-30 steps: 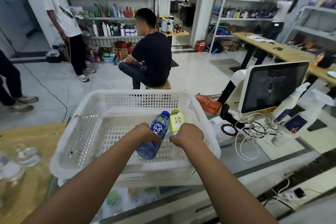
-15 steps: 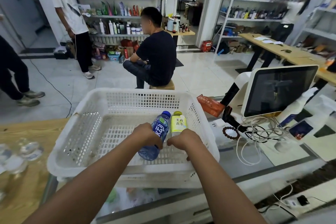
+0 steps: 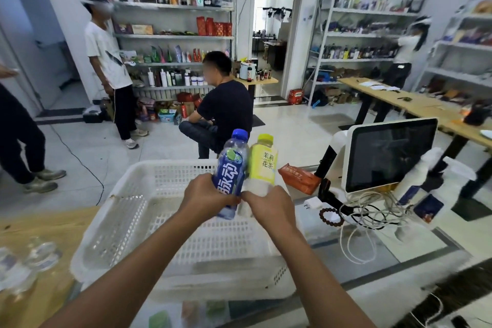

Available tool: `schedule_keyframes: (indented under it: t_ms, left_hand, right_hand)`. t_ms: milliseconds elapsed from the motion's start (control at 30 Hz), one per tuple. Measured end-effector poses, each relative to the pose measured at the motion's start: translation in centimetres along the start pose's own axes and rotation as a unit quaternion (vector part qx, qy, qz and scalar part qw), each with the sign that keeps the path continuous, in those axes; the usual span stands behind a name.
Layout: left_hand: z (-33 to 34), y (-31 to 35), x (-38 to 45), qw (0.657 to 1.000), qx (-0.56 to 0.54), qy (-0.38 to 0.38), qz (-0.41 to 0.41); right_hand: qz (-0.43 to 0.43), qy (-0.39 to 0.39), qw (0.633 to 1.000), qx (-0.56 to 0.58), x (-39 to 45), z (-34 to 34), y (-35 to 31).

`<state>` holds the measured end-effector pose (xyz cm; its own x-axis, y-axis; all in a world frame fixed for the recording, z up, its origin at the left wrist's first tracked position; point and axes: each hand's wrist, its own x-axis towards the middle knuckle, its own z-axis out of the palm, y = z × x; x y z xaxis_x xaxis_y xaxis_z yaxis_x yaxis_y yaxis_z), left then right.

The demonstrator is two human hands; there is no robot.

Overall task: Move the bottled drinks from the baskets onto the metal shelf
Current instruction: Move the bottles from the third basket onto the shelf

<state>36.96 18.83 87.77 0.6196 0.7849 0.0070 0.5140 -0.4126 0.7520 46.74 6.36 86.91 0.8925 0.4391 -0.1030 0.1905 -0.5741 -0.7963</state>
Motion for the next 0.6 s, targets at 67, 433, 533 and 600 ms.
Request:
schedule_keyframes:
  t_ms: [67, 433, 533, 600]
  left_hand:
    - [-0.6, 1.2, -0.6, 0.998, -0.025, 0.024, 0.048]
    - [1.4, 7.1, -6.5, 0.952, -0.128, -0.074, 0.269]
    - [2.8, 8.0, -9.9, 0.924, -0.165, -0.141, 0.316]
    - [4.2, 8.5, -12.7, 0.9, -0.186, -0.196, 0.343]
  right_hand:
    - [-0.011, 0.04, 0.999, 0.034, -1.1, -1.1, -0.4]
    - [0.078, 0.346, 0.912, 0.208, -11.6, -6.9, 1.9]
    - [0.1, 0.425, 0.876, 0.204, -16.0, -8.2, 3.7]
    - [0.121, 0.48, 0.848, 0.187, -19.4, -8.6, 5.1]
